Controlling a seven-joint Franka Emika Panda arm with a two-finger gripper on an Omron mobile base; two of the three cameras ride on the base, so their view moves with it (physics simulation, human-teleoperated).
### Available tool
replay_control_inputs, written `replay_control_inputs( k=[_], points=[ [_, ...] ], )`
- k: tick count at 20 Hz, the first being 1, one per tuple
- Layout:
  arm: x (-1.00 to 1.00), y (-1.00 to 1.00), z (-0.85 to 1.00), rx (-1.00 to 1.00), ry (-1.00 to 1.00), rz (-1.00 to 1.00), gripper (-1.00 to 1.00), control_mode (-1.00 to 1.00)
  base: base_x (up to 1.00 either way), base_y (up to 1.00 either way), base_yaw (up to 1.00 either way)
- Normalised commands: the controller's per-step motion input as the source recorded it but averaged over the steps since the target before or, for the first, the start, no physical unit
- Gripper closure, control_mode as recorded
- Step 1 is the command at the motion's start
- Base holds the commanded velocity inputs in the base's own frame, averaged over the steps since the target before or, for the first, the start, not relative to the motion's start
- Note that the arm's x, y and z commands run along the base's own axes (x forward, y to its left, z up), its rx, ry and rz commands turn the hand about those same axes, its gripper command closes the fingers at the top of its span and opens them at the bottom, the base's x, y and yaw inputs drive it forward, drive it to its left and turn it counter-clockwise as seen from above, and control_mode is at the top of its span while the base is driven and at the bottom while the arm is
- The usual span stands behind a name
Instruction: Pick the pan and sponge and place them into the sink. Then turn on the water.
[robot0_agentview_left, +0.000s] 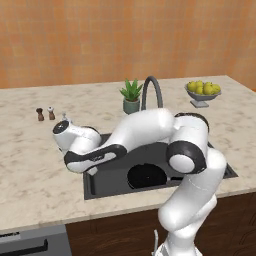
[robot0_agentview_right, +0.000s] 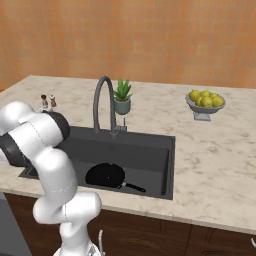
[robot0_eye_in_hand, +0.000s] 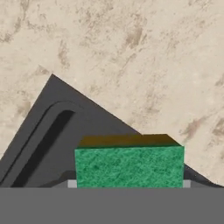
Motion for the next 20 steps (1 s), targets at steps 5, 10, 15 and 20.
replay_control_inputs(
  k=[5, 10, 15, 20],
  points=[
    [0.0, -0.9, 0.18, -0.02, 0.0, -0.4, 1.0, -1.0, 0.0, 0.0, 0.0],
    [0.0, -1.0, -0.08, 0.0, 0.0, -0.53, 1.0, -1.0, 0.0, 0.0, 0.0],
    [0.14, -0.84, -0.2, 0.0, 0.0, -0.46, 1.0, -1.0, 0.0, 0.0, 0.0],
    [0.46, -0.61, -0.34, -0.02, 0.0, -0.3, 1.0, -1.0, 0.0, 0.0, 0.0]
  ],
)
